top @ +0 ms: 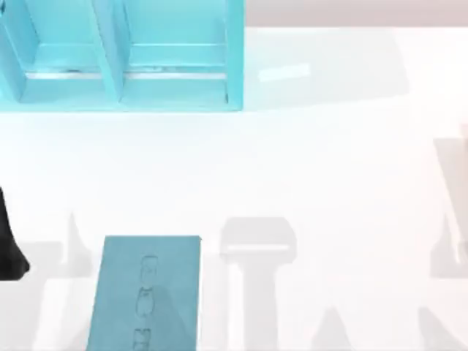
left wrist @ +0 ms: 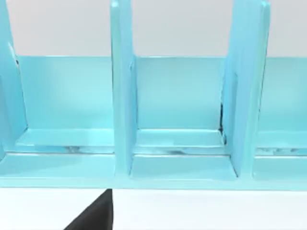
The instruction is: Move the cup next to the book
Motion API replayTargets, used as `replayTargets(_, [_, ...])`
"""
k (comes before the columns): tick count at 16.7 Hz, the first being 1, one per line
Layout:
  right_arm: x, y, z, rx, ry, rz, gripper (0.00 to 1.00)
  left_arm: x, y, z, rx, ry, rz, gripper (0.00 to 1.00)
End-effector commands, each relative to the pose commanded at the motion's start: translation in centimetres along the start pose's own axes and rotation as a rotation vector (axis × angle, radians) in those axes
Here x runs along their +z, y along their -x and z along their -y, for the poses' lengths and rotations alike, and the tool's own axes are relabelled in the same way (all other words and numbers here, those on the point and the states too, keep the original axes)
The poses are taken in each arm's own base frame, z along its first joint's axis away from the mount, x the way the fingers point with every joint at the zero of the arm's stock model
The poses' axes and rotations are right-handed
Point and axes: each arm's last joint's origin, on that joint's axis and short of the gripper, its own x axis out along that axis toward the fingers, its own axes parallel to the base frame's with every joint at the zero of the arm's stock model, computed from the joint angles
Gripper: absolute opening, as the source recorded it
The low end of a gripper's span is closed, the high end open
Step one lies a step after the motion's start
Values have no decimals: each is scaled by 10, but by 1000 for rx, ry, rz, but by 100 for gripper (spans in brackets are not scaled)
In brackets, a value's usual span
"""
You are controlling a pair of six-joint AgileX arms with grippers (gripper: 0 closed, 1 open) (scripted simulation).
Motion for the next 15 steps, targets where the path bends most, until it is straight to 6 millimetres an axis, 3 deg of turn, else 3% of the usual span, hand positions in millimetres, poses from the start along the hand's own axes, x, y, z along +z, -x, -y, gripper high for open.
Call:
replayTargets(4, [0,0,0,0,0,0,100,6,0,-2,17,-30,-21,100])
replayTargets(9, [0,0,0,0,0,0,100,53,-9,-12,91,-280,-212,100])
replayTargets(12, [0,0,0,0,0,0,100,88,-32,-24,79,-514,-435,100])
replayTargets(15, [0,0,0,0,0,0,100,112,-70,-43,-33,-749,-703,100])
